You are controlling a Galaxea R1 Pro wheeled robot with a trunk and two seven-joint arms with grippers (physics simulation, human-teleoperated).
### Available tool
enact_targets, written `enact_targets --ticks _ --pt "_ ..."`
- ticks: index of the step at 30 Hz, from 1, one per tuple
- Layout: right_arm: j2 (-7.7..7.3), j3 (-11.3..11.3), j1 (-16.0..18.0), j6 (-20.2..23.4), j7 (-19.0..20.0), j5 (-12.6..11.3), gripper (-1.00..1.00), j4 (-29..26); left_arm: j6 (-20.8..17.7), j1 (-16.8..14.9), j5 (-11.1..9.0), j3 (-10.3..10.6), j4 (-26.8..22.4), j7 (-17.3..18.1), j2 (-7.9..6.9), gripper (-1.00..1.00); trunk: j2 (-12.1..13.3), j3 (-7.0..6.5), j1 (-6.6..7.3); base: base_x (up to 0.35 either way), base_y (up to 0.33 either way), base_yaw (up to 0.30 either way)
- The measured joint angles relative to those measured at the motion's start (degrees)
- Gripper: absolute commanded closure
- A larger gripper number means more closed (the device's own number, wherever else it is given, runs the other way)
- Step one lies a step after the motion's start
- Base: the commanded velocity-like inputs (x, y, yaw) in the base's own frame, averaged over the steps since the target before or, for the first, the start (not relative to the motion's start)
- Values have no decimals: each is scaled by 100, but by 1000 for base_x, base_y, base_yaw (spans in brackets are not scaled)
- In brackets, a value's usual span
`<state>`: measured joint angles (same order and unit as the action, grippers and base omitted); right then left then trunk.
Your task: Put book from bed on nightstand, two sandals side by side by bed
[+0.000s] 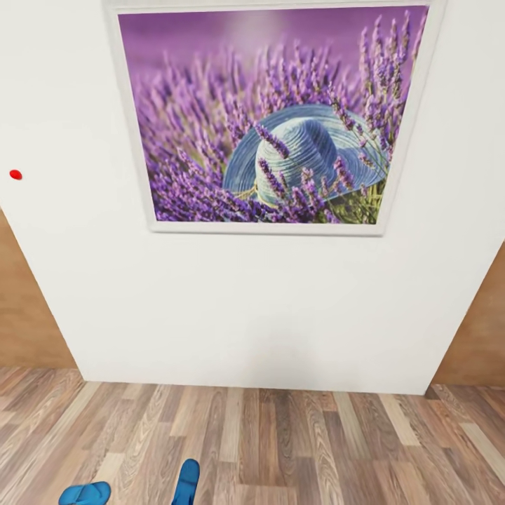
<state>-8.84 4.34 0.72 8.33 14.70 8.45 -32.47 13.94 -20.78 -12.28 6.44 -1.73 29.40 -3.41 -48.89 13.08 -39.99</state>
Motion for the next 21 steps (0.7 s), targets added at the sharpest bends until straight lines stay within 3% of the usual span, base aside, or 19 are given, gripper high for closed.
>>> enact_targets --ticks 9,15,21 --pt "0 1 -1 0 1 0 -100 0 0 0 0 4 0 -2 0 100 0 0 0 305 0 15" --pt "0 0 2 0 1 0 -100 3 0 1 0 5 -2 -2 -1 100 0 0 0 294 0 226" --pt "0 0 4 0 1 0 -100 2 1 1 -3 2 -3 -3 -1 100 1 0 -3 72 0 277"
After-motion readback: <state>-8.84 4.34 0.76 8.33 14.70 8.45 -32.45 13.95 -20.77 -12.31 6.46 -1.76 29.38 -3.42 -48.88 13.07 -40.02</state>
